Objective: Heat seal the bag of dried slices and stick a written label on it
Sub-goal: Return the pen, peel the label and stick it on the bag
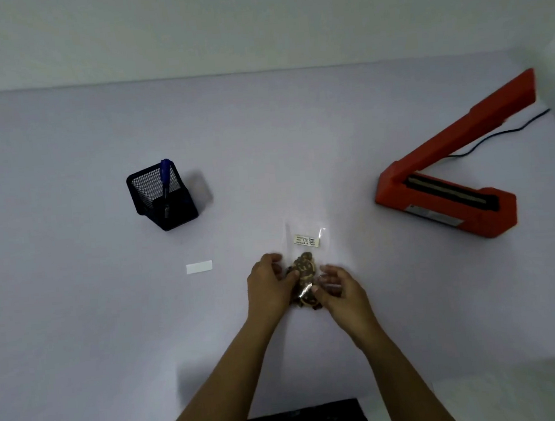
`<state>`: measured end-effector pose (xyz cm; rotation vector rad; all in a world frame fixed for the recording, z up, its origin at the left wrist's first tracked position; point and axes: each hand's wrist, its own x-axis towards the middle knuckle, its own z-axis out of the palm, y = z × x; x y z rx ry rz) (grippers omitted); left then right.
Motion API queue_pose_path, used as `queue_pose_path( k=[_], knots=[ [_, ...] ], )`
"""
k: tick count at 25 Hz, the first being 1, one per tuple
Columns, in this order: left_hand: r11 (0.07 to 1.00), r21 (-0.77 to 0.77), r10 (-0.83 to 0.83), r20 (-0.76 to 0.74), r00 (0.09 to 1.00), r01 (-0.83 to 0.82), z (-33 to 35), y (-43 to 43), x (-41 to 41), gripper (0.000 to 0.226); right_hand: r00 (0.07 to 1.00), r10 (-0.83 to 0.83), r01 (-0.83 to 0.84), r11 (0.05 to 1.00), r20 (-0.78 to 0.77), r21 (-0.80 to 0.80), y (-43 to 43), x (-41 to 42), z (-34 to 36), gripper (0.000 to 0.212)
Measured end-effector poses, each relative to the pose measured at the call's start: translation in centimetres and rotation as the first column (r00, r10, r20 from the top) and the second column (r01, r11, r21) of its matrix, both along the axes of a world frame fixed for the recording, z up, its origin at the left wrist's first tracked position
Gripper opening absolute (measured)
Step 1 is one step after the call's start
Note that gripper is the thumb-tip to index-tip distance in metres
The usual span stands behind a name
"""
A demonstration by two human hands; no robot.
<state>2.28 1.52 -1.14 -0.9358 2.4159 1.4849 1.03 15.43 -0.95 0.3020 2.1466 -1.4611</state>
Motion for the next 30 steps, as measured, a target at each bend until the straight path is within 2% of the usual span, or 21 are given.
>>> queue_pose_path(
  k=[9,14,19,23,30],
  knots=[
    [0.977,0.128,0.178,-0.054,0.983,-0.17,0.2,-3.1,-6.5,0.046,0.998,0.057,-0.061,0.991,-0.038,-0.123,-2.8,-8.0,-0.5,0.04],
    [0.978,0.04,0.209,-0.076,0.975,-0.207,-0.5,-5.2,-13.7,0.048,0.996,0.051,-0.059,0.994,-0.079,-0.096,-5.6,-16.1,-1.2,0.03],
    [0.978,-0.052,0.192,-0.136,0.972,-0.2,-1.2,-7.8,-21.6,0.049,0.989,0.038,-0.046,0.998,-0.146,-0.05,-9.2,-24.0,-1.8,0.031],
    [0.976,-0.086,0.186,-0.158,0.97,-0.201,-1.8,-9.9,-26.7,0.05,0.986,0.022,-0.033,0.997,-0.165,-0.067,-11.5,-29.1,-2.1,0.032],
    [0.983,-0.057,0.164,-0.176,0.971,-0.176,-1.8,-12.1,-32.6,0.05,0.977,0.013,-0.017,1.0,-0.213,-0.02,-14.1,-34.6,-1.8,0.034]
  ],
)
